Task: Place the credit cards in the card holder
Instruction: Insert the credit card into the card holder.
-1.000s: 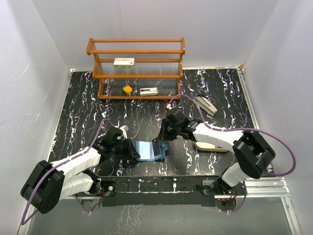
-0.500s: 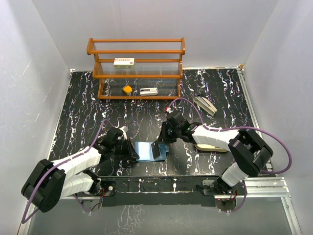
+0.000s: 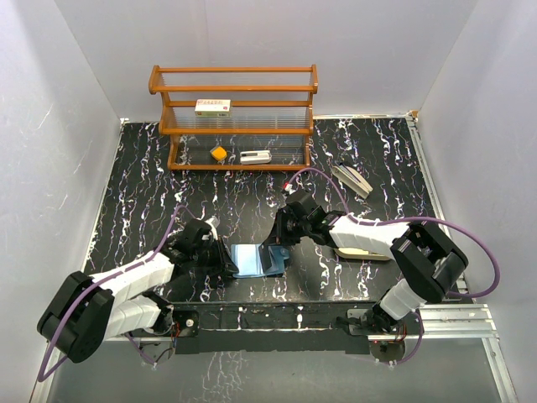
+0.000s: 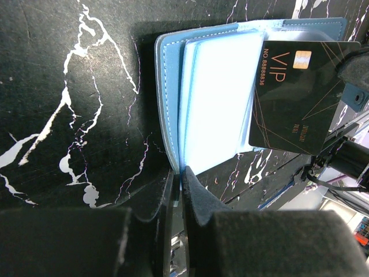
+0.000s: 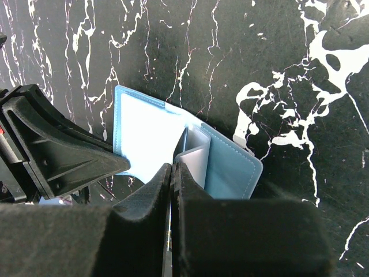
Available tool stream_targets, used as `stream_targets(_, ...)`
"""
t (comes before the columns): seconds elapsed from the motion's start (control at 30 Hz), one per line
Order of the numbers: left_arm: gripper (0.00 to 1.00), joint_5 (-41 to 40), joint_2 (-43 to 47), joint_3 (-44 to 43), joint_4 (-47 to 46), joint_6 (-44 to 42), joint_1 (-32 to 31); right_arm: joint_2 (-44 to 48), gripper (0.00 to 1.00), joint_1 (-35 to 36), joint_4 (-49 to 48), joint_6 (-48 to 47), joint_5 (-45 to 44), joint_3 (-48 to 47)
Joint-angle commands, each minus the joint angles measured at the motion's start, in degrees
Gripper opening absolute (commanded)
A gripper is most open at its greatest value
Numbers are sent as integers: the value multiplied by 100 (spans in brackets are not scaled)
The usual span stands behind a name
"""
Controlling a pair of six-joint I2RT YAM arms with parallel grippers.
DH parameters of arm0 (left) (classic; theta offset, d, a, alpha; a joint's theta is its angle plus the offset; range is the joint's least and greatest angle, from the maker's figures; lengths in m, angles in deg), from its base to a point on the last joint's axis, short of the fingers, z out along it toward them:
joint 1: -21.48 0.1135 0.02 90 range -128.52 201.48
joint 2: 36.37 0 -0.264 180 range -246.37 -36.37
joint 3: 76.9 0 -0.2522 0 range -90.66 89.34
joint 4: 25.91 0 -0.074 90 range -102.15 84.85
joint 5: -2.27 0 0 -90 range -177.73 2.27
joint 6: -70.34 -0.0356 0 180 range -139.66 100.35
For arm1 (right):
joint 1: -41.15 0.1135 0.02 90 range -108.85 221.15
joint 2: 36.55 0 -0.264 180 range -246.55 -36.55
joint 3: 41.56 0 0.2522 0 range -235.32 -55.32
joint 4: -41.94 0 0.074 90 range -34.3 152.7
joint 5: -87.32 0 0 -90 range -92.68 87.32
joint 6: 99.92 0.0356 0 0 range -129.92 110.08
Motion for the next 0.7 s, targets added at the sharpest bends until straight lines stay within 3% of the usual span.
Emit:
stream_targets(0.0,5,-56,20,90,183,-70,-21,63,0,20,-288,1,45,8)
stream_targets(0.37,5,-55,22,117,169,-59,-22,328,0,14,104,35,-174,-156)
stream_targets(0.67,6,-24,10,118,131,-33,-26,308,0,10,-113,73,-127,-77)
